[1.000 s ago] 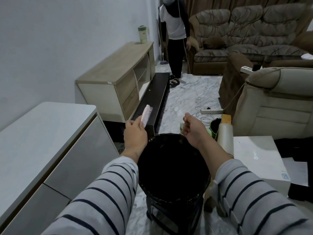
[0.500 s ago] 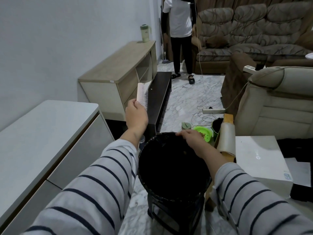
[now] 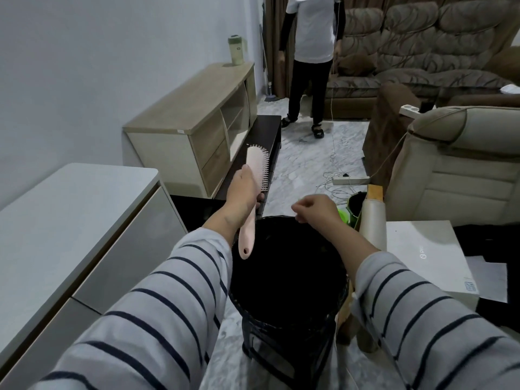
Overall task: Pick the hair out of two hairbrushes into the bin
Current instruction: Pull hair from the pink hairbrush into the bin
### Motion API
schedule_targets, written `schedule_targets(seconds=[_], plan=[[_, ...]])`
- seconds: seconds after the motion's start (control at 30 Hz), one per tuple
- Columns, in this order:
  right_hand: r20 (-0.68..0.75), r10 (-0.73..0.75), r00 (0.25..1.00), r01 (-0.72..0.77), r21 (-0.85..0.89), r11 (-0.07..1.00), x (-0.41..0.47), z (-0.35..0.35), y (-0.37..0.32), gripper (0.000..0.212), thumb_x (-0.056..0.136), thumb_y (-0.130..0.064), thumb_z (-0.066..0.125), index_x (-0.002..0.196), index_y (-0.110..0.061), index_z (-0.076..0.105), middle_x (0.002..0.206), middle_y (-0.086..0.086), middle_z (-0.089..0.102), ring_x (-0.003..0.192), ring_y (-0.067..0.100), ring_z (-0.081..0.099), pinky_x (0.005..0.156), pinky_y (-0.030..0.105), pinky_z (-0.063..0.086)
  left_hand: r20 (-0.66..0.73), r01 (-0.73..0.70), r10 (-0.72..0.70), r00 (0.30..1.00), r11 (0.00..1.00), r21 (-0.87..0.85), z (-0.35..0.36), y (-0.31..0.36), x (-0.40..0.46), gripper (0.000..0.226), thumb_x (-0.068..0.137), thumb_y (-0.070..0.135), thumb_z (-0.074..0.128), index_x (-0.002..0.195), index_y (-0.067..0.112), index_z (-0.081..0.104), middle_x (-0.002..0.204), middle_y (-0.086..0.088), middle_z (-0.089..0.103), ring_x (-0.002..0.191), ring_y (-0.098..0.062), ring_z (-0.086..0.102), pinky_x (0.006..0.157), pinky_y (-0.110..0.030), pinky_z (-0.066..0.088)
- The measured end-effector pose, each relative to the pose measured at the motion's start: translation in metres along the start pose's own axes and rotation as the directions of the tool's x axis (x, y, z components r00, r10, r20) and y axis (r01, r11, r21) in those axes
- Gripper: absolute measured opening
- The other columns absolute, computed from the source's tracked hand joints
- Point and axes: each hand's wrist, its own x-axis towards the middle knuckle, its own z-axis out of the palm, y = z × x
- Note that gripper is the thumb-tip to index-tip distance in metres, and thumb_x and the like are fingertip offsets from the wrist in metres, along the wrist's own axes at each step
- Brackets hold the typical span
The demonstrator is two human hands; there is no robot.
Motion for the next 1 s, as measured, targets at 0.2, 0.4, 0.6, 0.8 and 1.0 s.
schedule_targets(seconds=[0.2, 0.4, 0.6, 0.8, 1.0], plan=[[-0.198, -0.333, 0.922, 0.354, 0.081, 0.932, -0.01, 0.01, -0.039, 0.031, 0.083, -0.021, 0.068, 0.113, -0.013, 0.067, 0.113, 0.005, 0.064, 0.097, 0.019, 0.062, 0.09, 0.029, 0.047, 0.129, -0.044, 0.058, 0.99, 0.993, -0.111, 0.01, -0.02, -0.009, 0.039, 0.084, 0.022, 0.037, 0.109, 0.014, 0.066, 0.084, -0.01, 0.062, 0.056, -0.018, 0.059, 0.057, -0.028, 0.042], [-0.371, -0.395, 0.84, 0.437, 0.033, 0.899, -0.02, 0.029, -0.043, 0.035, 0.083, -0.013, 0.062, 0.118, -0.01, 0.059, 0.108, 0.008, 0.06, 0.09, 0.026, 0.062, 0.084, 0.035, 0.051, 0.108, -0.109, 0.142, 0.984, 0.959, -0.262, 0.01, -0.037, -0.007, 0.033, 0.095, 0.015, 0.036, 0.111, 0.014, 0.065, 0.116, -0.024, 0.065, 0.095, -0.032, 0.062, 0.085, -0.047, 0.05], [-0.436, -0.348, 0.83, 0.428, 0.097, 0.898, -0.024, 0.029, -0.059, 0.013, 0.085, -0.013, 0.059, 0.093, -0.01, 0.068, 0.089, 0.008, 0.065, 0.076, 0.017, 0.057, 0.074, 0.029, 0.048, 0.041, -0.198, 0.215, 0.976, 0.946, -0.257, 0.01, -0.042, -0.009, 0.03, 0.1, 0.007, 0.029, 0.103, 0.01, 0.058, 0.091, -0.011, 0.061, 0.072, -0.016, 0.055, 0.057, -0.024, 0.047], [-0.38, -0.119, 0.917, 0.211, 0.209, 0.955, -0.022, 0.031, -0.069, 0.019, 0.084, -0.024, 0.065, 0.088, -0.008, 0.073, 0.086, 0.005, 0.07, 0.076, 0.013, 0.059, 0.066, 0.015, 0.041, 0.053, -0.318, 0.326, 0.944, 0.941, -0.112, 0.014, -0.053, -0.016, 0.023, 0.098, 0.011, 0.033, 0.086, 0.02, 0.051, 0.081, -0.006, 0.055, 0.072, -0.019, 0.047, 0.064, -0.034, 0.041], [-0.247, 0.267, 0.931, -0.04, 0.659, 0.751, -0.018, 0.034, -0.068, 0.02, 0.082, -0.012, 0.066, 0.062, -0.015, 0.064, 0.069, 0.007, 0.068, 0.06, 0.016, 0.063, 0.061, 0.027, 0.055, 0.034, -0.434, 0.433, 0.901, 0.896, 0.099, 0.016, -0.059, -0.021, 0.016, 0.099, 0.009, 0.037, 0.094, 0.014, 0.052, 0.084, 0.0, 0.057, 0.074, -0.015, 0.051, 0.073, -0.033, 0.041]])
